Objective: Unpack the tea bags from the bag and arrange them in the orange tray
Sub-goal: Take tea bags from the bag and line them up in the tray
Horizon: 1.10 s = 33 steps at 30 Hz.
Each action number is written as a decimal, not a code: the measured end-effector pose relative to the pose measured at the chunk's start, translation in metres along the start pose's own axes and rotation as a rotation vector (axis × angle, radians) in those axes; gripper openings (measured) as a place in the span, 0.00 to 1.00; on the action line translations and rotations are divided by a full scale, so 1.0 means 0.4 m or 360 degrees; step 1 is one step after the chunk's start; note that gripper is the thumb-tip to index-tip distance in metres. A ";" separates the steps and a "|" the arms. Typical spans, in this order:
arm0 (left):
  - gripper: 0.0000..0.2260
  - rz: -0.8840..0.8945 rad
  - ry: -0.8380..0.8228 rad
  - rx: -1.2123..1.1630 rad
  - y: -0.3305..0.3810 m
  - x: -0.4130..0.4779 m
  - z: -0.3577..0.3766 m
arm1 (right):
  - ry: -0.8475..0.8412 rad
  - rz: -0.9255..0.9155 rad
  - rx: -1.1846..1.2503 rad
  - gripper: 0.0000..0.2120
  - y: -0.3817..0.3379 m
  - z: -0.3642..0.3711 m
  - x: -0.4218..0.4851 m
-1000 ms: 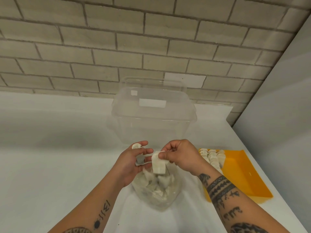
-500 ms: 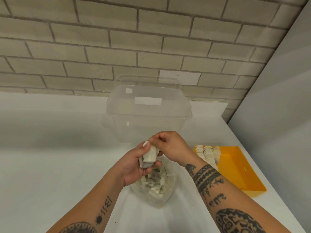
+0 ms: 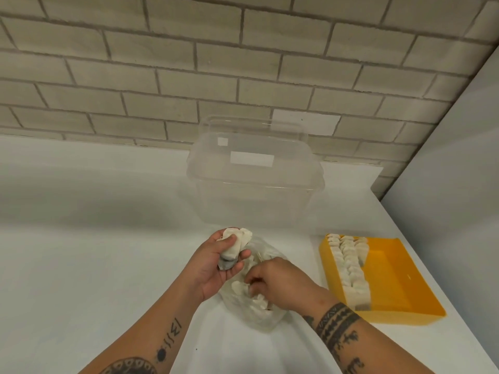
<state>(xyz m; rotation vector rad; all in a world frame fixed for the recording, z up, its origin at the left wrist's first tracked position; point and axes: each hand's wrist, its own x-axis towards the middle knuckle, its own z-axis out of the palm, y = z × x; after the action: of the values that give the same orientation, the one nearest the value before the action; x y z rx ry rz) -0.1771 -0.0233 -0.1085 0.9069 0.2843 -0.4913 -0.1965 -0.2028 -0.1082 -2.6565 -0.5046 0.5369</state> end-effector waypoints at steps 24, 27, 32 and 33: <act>0.15 -0.0150 -0.0254 -0.0081 0.005 -0.002 0.104 | 0.0503 0.0100 0.1812 0.06 0.012 -0.211 -0.085; 0.23 -0.0352 -0.0438 -0.0021 -0.012 -0.007 0.167 | 0.0694 0.0056 0.1634 0.07 0.033 -0.223 -0.090; 0.21 -0.0344 -0.0545 0.0165 -0.054 0.000 0.228 | 0.0927 0.0065 0.1409 0.09 0.094 -0.213 -0.116; 0.21 -0.0331 -0.0561 0.0170 -0.065 0.003 0.241 | 0.0972 0.0098 0.1472 0.09 0.106 -0.213 -0.123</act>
<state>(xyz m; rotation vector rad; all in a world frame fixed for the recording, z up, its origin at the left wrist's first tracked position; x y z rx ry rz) -0.1866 -0.1148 -0.0699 0.8802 0.0305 -0.8535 -0.1908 -0.2846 -0.0395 -1.7919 0.0332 -0.0627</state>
